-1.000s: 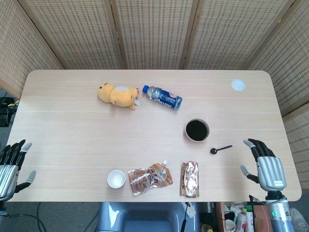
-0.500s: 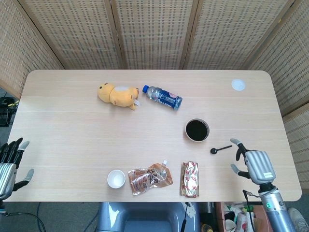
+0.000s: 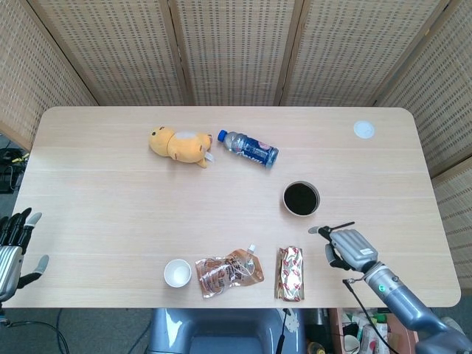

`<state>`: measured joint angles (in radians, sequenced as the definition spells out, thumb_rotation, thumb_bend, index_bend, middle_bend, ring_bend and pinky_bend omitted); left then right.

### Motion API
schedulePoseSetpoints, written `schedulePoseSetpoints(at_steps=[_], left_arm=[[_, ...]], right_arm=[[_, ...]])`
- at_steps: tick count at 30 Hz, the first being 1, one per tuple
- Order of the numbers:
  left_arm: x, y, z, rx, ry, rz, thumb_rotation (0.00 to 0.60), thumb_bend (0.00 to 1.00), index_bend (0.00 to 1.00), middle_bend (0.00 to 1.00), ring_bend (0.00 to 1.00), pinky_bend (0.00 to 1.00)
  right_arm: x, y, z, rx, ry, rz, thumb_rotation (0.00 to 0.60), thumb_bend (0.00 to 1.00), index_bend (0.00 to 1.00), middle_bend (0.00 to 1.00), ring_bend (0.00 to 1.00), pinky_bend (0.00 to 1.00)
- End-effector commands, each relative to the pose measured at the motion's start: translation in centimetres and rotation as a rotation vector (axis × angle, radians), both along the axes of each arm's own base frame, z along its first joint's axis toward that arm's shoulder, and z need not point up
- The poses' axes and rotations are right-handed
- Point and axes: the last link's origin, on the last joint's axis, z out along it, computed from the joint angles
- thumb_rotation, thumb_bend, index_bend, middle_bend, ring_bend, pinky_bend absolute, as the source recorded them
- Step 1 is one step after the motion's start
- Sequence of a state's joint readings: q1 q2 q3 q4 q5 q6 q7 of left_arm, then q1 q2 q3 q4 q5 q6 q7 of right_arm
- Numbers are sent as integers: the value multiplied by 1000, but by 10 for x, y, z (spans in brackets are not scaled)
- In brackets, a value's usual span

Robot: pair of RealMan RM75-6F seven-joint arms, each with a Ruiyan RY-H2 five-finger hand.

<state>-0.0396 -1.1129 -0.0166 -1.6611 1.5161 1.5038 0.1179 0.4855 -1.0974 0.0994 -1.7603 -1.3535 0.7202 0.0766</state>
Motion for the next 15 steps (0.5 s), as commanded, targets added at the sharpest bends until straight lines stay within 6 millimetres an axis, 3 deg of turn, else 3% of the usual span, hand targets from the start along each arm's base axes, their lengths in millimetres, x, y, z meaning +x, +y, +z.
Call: schedulePoseSetpoints(at_steps=[1, 15], left_arm=[[0, 1, 0, -1, 0, 1, 600, 377, 0, 0, 0, 0], [-2, 2, -3, -10, -4, 7, 600, 377, 0, 0, 0, 0]], right_arm=[[-2, -14, -13, 71, 21, -29, 600, 1000, 221, 955, 996, 1000], [-26, -36, -39, 122, 109, -105, 600, 1000, 221, 959, 996, 1000]])
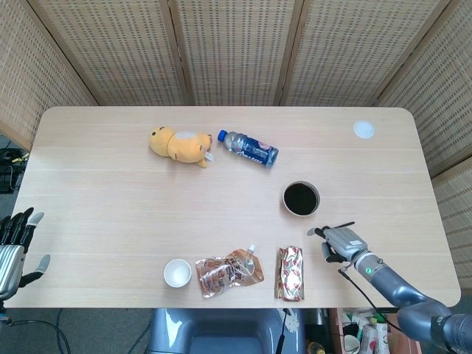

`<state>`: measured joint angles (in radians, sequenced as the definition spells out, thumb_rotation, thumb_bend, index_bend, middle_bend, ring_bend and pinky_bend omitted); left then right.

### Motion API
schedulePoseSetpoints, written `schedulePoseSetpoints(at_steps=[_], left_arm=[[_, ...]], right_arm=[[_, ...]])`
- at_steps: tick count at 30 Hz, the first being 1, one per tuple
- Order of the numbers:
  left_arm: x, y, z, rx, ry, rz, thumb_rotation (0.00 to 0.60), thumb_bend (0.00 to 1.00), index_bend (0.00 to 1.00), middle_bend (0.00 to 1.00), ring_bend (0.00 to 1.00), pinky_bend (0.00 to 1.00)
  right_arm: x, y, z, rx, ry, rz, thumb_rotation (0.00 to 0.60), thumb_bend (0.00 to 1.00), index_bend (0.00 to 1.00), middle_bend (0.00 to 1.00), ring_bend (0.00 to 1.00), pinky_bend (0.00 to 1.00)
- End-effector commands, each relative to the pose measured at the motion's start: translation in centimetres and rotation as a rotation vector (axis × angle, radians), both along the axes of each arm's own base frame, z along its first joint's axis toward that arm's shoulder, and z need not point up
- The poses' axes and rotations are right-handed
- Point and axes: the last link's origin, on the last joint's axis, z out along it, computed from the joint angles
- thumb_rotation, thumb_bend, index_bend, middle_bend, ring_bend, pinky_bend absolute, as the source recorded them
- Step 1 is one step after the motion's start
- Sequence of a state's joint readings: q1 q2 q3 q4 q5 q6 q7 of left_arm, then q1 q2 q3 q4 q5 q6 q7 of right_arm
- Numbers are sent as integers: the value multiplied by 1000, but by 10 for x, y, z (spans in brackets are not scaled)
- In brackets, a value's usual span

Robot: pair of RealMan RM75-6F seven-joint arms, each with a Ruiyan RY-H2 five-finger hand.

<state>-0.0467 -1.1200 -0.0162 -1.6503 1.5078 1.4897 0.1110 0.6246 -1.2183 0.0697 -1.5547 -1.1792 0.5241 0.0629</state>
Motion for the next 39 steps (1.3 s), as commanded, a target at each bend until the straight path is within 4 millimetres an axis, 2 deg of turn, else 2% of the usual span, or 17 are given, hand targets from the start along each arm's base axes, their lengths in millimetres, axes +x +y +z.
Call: schedulePoseSetpoints(at_steps=[1, 14, 39], left_arm=[[0, 0, 0, -1, 0, 2, 600, 377, 0, 0, 0, 0], [1, -1, -2, -4, 1, 2, 600, 377, 0, 0, 0, 0], [-1, -1, -4, -6, 0, 13, 600, 377, 0, 0, 0, 0]], right_arm=[[-4, -4, -4, 5, 19, -9, 600, 1000, 221, 959, 997, 1000], [-24, -13, -2, -5, 87, -58, 600, 1000, 221, 960, 997, 1000], [-40, -20, -3, -9, 139, -101, 600, 1000, 220, 960, 997, 1000]])
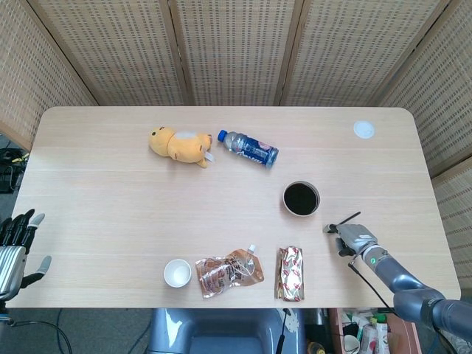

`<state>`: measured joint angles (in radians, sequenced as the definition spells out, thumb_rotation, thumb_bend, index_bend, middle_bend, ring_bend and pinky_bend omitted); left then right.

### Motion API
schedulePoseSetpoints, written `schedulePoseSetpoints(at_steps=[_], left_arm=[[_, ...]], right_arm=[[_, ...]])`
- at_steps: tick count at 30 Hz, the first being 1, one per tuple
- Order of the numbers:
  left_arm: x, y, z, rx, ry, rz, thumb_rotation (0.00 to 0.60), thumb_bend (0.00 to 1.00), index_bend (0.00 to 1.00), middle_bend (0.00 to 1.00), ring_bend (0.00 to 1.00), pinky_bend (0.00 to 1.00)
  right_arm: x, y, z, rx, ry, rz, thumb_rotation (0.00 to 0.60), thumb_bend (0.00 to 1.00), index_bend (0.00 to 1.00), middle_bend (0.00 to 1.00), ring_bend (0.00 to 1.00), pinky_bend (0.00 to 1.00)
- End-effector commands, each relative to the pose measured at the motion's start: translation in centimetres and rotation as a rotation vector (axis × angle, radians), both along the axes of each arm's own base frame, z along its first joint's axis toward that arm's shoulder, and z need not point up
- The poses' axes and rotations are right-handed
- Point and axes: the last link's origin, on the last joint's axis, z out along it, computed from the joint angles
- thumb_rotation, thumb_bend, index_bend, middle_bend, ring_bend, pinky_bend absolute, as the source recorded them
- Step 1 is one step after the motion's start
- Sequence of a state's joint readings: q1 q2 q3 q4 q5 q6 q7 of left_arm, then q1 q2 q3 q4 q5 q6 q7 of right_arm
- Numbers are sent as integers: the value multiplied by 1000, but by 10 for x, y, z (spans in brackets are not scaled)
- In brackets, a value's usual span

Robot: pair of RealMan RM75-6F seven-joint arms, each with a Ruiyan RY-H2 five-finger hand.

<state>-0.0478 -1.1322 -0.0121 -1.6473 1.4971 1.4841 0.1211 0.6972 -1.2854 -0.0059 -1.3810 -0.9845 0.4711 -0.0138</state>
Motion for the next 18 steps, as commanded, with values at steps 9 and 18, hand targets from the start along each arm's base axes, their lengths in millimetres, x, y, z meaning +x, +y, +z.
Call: schedulePoseSetpoints(at_steps=[9, 18], left_arm=[[1, 1, -1, -2, 1, -6, 600, 377, 0, 0, 0, 0], [3, 2, -2, -2, 3, -9, 600, 378, 0, 0, 0, 0]], right_arm=[[-19, 4, 14, -32, 37, -46, 600, 1000, 221, 960, 997, 1000], [-39, 0, 37, -112, 59, -100, 600, 1000, 220, 960, 997, 1000]])
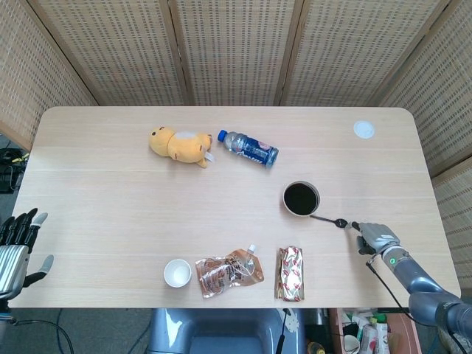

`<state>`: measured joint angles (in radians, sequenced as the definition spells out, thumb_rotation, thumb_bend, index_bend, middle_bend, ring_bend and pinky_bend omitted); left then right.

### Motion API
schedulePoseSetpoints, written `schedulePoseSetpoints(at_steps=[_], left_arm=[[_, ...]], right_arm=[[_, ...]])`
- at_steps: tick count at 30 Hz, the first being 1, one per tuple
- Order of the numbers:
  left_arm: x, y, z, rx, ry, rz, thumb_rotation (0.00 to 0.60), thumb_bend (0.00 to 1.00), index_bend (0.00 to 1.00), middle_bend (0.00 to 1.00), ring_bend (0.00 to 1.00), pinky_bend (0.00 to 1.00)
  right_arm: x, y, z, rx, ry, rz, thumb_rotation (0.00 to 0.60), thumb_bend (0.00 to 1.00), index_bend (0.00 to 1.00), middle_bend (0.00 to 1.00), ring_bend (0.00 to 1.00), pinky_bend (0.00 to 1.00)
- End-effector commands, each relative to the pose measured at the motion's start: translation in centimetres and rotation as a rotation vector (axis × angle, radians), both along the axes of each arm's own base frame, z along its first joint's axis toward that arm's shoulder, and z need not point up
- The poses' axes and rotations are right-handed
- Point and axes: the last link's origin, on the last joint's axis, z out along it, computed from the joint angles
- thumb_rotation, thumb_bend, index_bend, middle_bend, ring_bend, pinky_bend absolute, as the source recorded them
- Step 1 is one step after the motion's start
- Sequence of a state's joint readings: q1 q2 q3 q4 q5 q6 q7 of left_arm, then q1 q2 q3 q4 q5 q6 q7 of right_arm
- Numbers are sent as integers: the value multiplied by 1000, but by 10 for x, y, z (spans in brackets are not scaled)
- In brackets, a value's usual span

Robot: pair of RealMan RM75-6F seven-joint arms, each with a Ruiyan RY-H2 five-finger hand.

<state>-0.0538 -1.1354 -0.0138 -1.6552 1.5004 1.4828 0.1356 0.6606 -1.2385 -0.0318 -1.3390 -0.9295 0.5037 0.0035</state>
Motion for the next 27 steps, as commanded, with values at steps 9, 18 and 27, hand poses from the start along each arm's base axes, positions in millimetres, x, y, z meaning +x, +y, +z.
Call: schedulePoseSetpoints(at_steps=[9, 18, 27], left_arm=[[-1, -3, 0, 2, -3, 4, 600, 377, 0, 0, 0, 0], [-5, -6, 2, 6, -9, 13, 600, 377, 0, 0, 0, 0], [-10, -8, 2, 6, -13, 20, 600, 377, 0, 0, 0, 0]], right_arm=[[-3, -3, 16, -61, 2, 0, 600, 1000, 221, 960, 997, 1000], [16, -2, 0, -21, -21, 52, 600, 1000, 221, 959, 997, 1000], [32, -8, -19, 3, -35, 87, 600, 1000, 221, 959, 997, 1000]])
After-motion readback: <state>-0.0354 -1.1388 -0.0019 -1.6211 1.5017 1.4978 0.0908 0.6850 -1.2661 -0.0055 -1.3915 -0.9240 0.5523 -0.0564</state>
